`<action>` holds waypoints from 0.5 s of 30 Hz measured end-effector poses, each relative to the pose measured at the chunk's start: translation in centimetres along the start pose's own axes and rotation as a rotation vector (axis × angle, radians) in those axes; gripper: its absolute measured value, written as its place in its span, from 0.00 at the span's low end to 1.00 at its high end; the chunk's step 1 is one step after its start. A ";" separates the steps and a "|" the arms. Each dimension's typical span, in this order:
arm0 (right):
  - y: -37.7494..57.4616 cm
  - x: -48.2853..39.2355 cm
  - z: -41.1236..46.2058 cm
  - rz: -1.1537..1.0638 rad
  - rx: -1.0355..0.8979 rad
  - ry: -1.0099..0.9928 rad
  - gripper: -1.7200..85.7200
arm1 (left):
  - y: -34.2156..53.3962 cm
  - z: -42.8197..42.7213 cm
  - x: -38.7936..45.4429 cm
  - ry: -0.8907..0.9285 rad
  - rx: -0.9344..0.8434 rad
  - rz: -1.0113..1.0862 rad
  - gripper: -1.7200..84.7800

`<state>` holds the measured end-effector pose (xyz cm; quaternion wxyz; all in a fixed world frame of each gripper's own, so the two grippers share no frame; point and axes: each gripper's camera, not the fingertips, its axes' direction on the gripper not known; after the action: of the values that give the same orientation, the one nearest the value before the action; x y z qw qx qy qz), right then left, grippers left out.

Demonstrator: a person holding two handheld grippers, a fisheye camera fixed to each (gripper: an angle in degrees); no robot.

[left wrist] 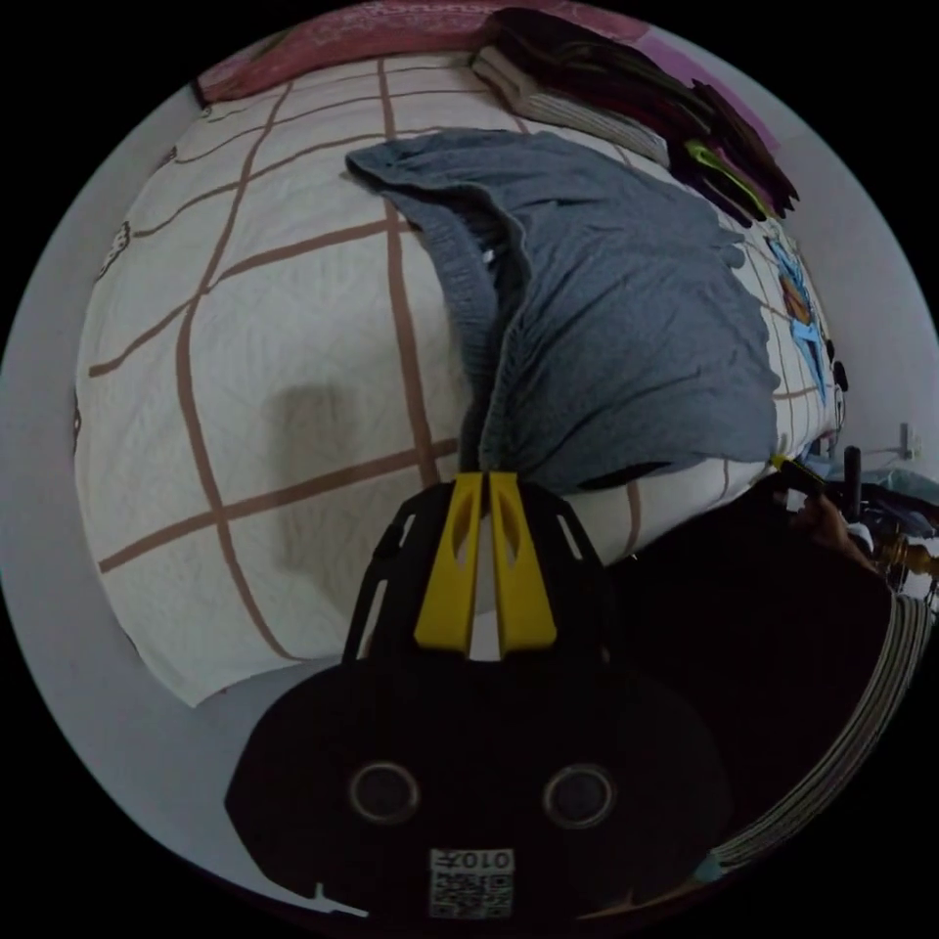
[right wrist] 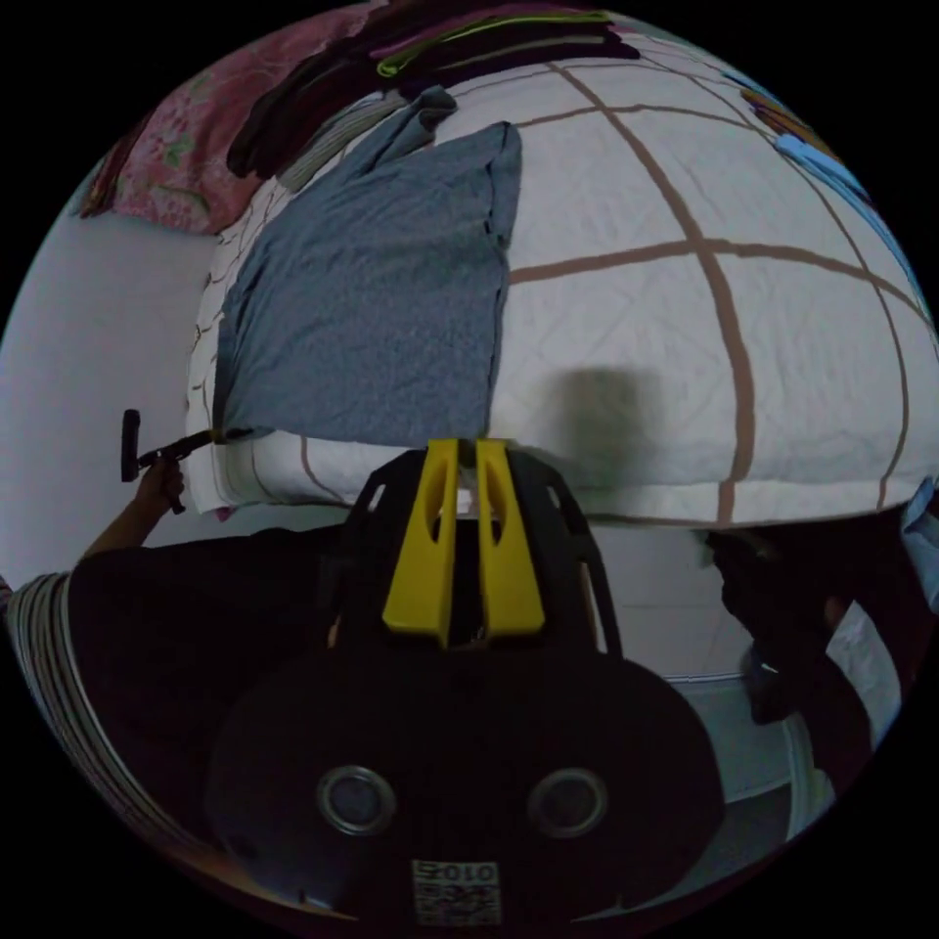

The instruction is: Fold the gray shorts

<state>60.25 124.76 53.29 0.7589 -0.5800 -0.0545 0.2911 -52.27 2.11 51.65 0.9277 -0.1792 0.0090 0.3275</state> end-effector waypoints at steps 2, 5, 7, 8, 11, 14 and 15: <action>-0.8 -0.2 -0.7 -0.044 -0.011 0.023 0.08 | -0.2 -0.7 -0.3 0.001 -0.002 0.033 0.02; -2.0 -0.5 -4.2 -0.144 0.077 0.019 0.07 | 0.0 -2.6 -0.9 0.032 0.016 0.085 0.02; -2.4 -0.1 -6.4 -0.184 0.106 0.028 0.07 | 0.9 -4.4 -1.4 0.130 0.068 0.096 0.02; -2.6 0.2 -7.3 -0.211 0.094 0.076 0.07 | 1.2 -4.7 -1.6 0.157 0.082 0.095 0.02; -3.0 1.6 -7.3 -0.231 0.018 0.130 0.07 | 2.5 -4.1 -1.8 0.219 0.088 0.081 0.02; -3.3 3.7 -4.5 -0.160 -0.092 0.101 0.07 | 3.5 -0.1 -2.2 0.228 -0.009 0.020 0.02; -3.4 4.2 -3.3 -0.135 -0.137 0.115 0.07 | 3.8 1.5 -2.7 0.248 -0.036 -0.034 0.02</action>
<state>66.43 123.56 54.22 0.7371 -0.6415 -0.0695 0.2010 -56.83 3.77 52.17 0.9216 -0.2349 0.1146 0.2870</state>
